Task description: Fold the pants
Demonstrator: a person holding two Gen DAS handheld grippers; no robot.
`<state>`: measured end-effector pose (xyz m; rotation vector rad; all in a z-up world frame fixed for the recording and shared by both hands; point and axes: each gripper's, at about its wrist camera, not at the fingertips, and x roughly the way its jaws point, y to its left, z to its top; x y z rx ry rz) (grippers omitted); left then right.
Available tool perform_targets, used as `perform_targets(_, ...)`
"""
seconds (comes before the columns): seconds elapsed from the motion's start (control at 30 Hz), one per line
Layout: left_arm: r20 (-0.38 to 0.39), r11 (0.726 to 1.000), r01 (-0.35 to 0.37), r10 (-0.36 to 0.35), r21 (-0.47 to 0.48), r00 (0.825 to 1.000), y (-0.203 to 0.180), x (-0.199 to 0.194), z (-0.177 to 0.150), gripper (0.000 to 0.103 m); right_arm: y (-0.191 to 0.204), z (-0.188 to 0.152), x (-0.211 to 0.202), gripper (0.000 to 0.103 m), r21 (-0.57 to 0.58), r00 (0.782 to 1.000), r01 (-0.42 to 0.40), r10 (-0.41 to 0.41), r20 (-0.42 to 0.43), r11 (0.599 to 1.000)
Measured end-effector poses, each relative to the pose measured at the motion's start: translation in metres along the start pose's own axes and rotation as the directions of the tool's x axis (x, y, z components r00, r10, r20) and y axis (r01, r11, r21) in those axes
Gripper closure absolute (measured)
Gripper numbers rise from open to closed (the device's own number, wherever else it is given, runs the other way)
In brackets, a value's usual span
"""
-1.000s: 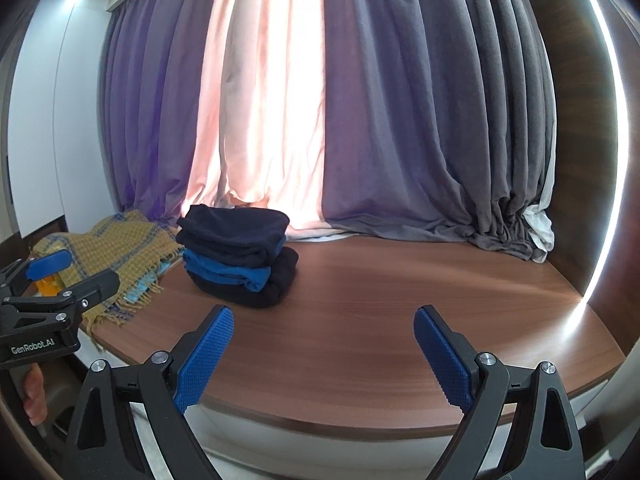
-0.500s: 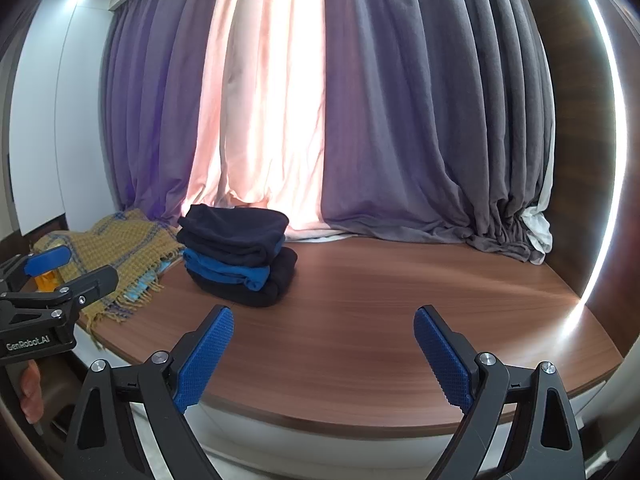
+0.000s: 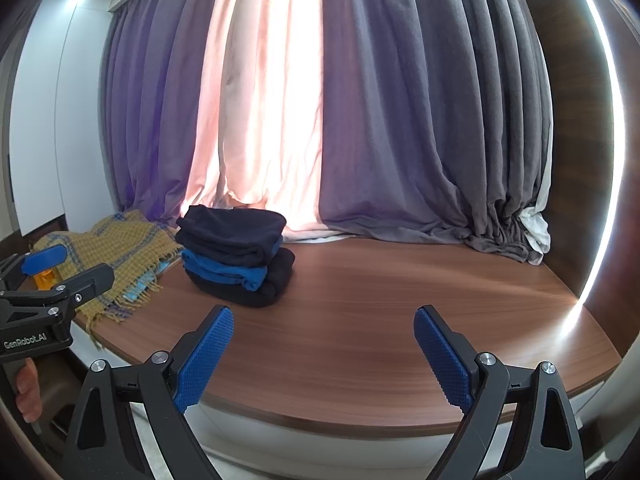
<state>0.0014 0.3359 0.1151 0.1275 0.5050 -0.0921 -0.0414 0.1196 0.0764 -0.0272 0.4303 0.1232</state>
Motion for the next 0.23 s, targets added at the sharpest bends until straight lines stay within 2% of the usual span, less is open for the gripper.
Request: perform_targets(0.23,-0.002,1.000,-0.002,0.002,-0.010,1.000,-0.0036,-0.0014,0.0005,0.000,0.0001,0.0007,-0.0008,0.010,0.002,1.000,0.001,-0.001,0.001,1.000)
